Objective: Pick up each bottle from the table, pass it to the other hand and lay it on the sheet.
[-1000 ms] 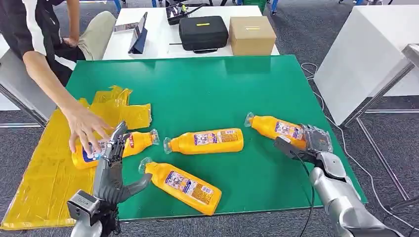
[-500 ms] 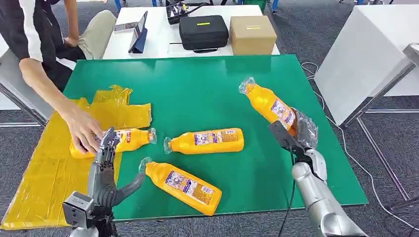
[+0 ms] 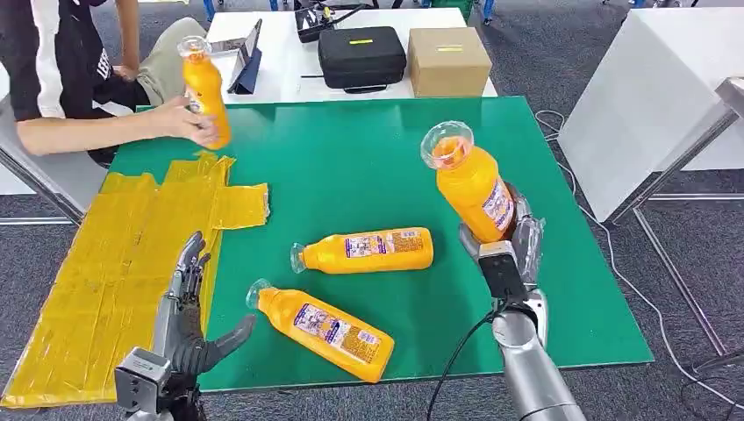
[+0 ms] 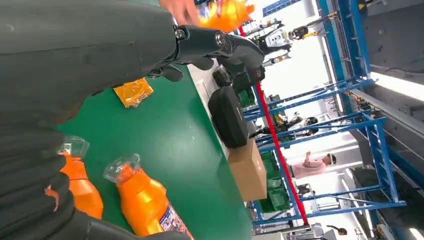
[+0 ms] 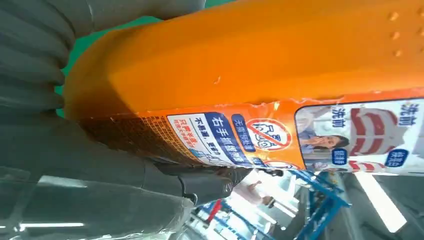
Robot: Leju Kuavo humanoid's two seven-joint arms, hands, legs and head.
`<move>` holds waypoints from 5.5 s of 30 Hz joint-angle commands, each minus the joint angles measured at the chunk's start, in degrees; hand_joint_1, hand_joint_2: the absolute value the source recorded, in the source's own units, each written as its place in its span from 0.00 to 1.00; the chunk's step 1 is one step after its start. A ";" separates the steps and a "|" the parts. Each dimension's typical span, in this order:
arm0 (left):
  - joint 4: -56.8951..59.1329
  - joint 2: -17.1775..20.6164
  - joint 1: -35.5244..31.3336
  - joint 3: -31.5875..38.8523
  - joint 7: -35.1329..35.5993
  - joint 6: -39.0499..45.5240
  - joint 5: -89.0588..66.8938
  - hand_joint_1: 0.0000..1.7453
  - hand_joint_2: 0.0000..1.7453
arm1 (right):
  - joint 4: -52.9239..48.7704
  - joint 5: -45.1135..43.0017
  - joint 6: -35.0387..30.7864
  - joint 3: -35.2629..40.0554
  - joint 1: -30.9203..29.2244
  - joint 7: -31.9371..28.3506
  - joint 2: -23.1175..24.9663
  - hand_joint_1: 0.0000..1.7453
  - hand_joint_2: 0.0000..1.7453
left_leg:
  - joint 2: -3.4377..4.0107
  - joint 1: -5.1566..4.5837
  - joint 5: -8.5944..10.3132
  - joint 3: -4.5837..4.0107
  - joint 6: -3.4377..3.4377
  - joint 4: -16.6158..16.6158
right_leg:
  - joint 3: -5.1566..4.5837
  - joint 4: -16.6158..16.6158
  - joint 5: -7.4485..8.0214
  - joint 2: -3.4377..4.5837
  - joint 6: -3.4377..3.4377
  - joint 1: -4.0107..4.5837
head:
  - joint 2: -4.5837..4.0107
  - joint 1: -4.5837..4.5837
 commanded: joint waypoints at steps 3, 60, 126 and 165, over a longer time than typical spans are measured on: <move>0.87 1.84 -2.12 -2.26 0.36 -0.06 -1.16 0.00 1.00 | -4.30 -3.68 4.40 4.35 0.04 -1.15 1.40 1.00 1.00 | 0.06 0.02 -0.03 0.04 -0.14 -0.01 | 0.04 -0.02 -0.01 0.04 -0.04 0.00 | 0.02 0.00; 9.85 -1.58 -19.66 -18.12 11.83 -8.23 -0.57 0.00 1.00 | 11.61 0.38 19.79 29.34 -5.63 1.96 7.99 1.00 1.00 | 0.08 0.06 -0.03 0.16 -0.19 -0.05 | 0.18 -0.10 0.00 0.05 -0.06 0.04 | 0.00 0.00; 5.01 0.33 -12.37 -9.44 7.87 -0.87 -8.65 1.00 1.00 | -21.74 12.83 6.62 22.37 9.25 1.43 0.30 0.00 1.00 | -0.04 0.05 -0.08 0.07 -0.17 0.00 | 0.13 -0.07 -0.07 -0.07 -0.04 0.03 | 0.00 0.02; 32.57 -0.24 -28.65 -0.97 36.31 17.21 -73.83 1.00 1.00 | -25.49 -7.15 28.38 13.14 14.34 -5.69 2.84 0.00 1.00 | -0.06 0.04 0.04 -0.01 -0.10 -0.02 | 0.02 -0.05 0.01 -0.09 -0.04 0.02 | 0.02 0.00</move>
